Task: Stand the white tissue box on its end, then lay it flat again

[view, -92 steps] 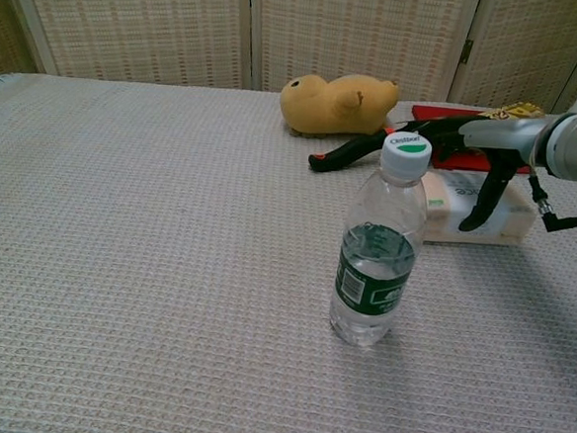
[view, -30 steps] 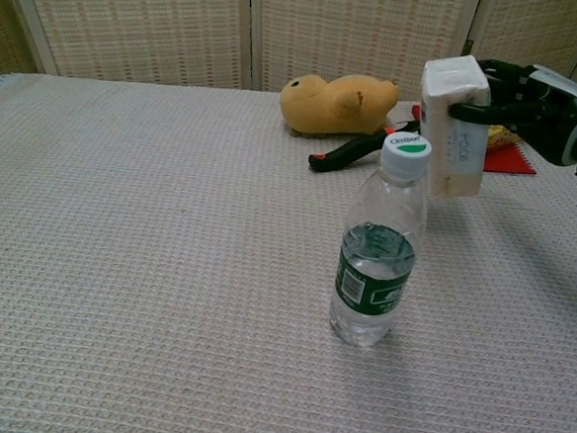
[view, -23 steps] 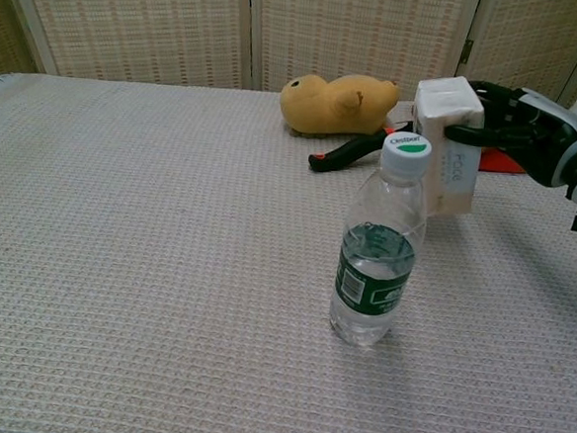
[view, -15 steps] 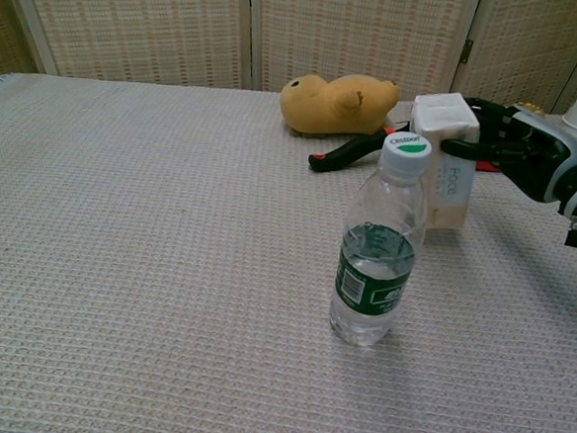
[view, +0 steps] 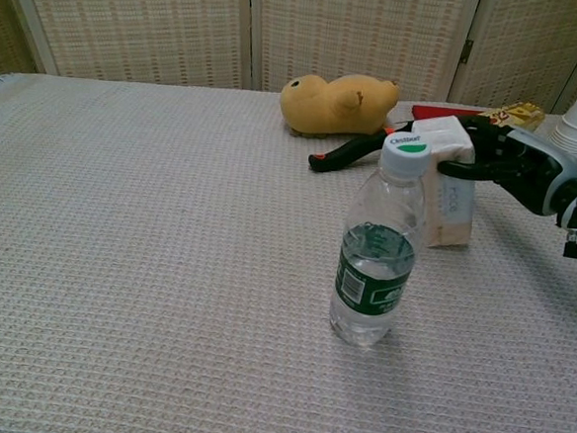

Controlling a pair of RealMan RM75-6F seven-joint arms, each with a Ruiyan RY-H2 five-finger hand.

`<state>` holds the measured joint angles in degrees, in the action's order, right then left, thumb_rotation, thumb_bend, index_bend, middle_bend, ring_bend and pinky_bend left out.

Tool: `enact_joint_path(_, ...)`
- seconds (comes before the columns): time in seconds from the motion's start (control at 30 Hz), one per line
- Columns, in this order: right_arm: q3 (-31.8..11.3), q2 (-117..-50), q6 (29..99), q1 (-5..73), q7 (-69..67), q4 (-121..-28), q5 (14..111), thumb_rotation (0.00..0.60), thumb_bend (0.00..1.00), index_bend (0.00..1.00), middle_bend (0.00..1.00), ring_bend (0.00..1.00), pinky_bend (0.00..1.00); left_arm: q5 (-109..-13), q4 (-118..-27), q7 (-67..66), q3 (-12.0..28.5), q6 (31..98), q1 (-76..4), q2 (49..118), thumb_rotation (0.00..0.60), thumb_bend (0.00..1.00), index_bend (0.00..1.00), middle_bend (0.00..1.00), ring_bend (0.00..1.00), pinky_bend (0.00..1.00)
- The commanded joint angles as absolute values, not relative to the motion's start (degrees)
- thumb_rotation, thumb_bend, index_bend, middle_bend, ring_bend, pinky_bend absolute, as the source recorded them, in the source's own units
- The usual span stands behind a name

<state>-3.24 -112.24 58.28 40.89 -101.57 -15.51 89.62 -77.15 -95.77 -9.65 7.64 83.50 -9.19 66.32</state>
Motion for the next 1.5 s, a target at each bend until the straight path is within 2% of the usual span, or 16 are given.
enact_joint_path(0.03, -2.83, -112.30, 58.20, 40.81, -101.84, -15.22, 89.72, 0.600, 0.09, 0.50, 0.45, 0.37, 0.00, -77.10, -95.74, -9.58, 7.62, 83.49, -9.16, 66.30, 0.600, 0.48, 0.16, 0.00, 0.00, 0.09)
enact_joint_path(0.53, -1.04, -110.51, 57.08, 39.02, -98.72, -15.87, 89.91, 0.600, 0.09, 0.46, 0.45, 0.35, 0.00, -77.60, -96.18, -9.97, 7.37, 83.67, -9.20, 66.33, 0.600, 0.48, 0.16, 0.00, 0.00, 0.09)
enact_joint_path(0.63, -0.69, -109.81, 57.35, 39.27, -98.02, -16.72, 90.23, 0.600, 0.09, 0.43, 0.45, 0.34, 0.00, -77.80, -96.29, -9.94, 7.33, 83.79, -9.19, 66.38, 0.600, 0.48, 0.16, 0.00, 0.00, 0.09)
enact_joint_path(0.73, -0.83, -109.37, 56.95, 39.69, -97.12, -17.52, 90.03, 0.600, 0.10, 0.33, 0.45, 0.30, 0.00, -77.98, -96.25, -9.91, 7.25, 83.83, -9.18, 66.40, 0.600, 0.48, 0.16, 0.00, 0.00, 0.09)
enact_joint_path(0.8, -0.64, -108.95, 56.62, 39.95, -96.91, -18.19, 90.15, 0.600, 0.10, 0.25, 0.41, 0.25, 0.00, -77.91, -96.28, -9.95, 7.31, 83.84, -9.20, 66.36, 0.600, 0.48, 0.16, 0.00, 0.00, 0.09)
enact_joint_path(0.9, 0.01, -107.95, 56.21, 40.31, -97.18, -19.38, 90.70, 0.600, 0.09, 0.11, 0.30, 0.17, 0.00, -77.88, -96.24, -9.78, 7.40, 83.98, -9.16, 66.37, 0.600, 0.48, 0.16, 0.00, 0.00, 0.09)
enact_joint_path(0.97, 0.15, -107.52, 56.19, 40.46, -96.88, -19.92, 90.79, 0.600, 0.08, 0.06, 0.25, 0.13, 0.00, -77.97, -96.28, -9.71, 7.40, 84.03, -9.16, 66.31, 0.600, 0.48, 0.16, 0.00, 0.00, 0.09)
enact_joint_path(1.1, 0.08, -106.83, 56.42, 40.52, -96.57, -21.00, 90.63, 0.600, 0.00, 0.03, 0.17, 0.07, 0.00, -78.18, -96.35, -9.79, 7.38, 84.27, -9.10, 66.27, 0.600, 0.48, 0.16, 0.00, 0.00, 0.09)
enact_joint_path(1.5, 0.31, -102.52, 57.76, 39.62, -94.62, -25.55, 90.49, 0.600, 0.00, 0.00, 0.10, 0.01, 0.00, -78.52, -96.60, -9.99, 7.28, 84.47, -9.06, 66.19, 0.600, 0.48, 0.17, 0.00, 0.00, 0.09)
